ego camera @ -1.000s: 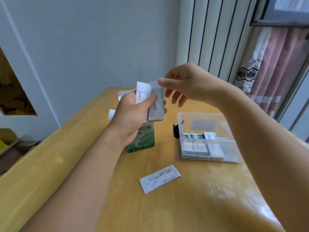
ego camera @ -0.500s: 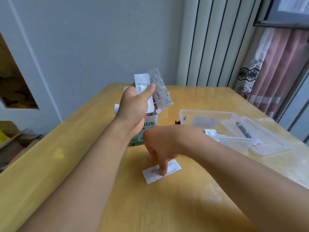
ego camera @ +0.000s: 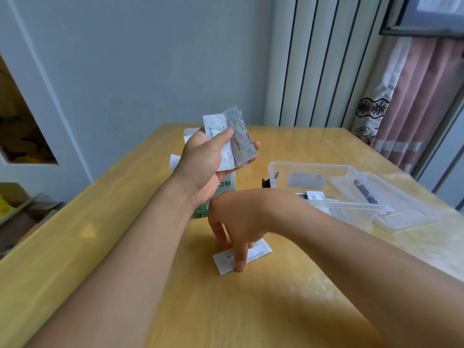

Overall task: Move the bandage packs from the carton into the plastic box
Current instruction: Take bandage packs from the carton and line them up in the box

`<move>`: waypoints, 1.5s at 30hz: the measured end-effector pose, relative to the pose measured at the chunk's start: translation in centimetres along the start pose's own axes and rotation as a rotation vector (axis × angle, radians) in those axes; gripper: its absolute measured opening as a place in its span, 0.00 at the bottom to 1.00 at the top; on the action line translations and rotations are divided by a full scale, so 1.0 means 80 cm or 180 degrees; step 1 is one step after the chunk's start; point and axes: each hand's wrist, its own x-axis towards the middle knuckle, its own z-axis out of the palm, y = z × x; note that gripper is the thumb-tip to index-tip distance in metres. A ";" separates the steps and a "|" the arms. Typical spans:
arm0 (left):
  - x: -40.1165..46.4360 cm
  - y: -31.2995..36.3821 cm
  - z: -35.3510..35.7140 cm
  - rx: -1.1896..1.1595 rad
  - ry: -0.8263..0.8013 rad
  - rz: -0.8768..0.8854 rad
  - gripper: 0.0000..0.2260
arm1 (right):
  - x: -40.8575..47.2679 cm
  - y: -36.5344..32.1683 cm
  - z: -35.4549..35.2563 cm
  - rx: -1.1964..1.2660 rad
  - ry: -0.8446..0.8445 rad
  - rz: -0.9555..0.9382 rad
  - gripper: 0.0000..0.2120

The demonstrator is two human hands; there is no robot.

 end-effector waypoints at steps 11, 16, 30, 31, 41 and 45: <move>-0.002 -0.002 -0.001 -0.0038 -0.0413 -0.0236 0.12 | 0.001 0.004 -0.002 -0.0101 0.0012 -0.0284 0.17; -0.001 -0.002 0.001 -0.0405 -0.0243 -0.0270 0.08 | -0.001 0.006 -0.003 -0.0161 -0.0059 -0.0405 0.16; -0.014 -0.002 0.014 -0.0308 -0.0527 -0.0685 0.16 | -0.091 0.113 -0.084 0.2906 0.2430 -0.0545 0.07; -0.014 -0.003 0.015 -0.0255 -0.0555 -0.0760 0.16 | -0.084 0.115 -0.082 0.2787 0.2520 -0.0407 0.06; -0.014 -0.007 0.016 0.0438 -0.0766 -0.0660 0.24 | -0.054 0.103 -0.069 0.2241 0.2779 0.0262 0.11; -0.012 -0.011 0.014 0.0688 -0.0625 -0.0466 0.08 | -0.061 0.099 -0.075 0.2035 0.2507 0.0161 0.22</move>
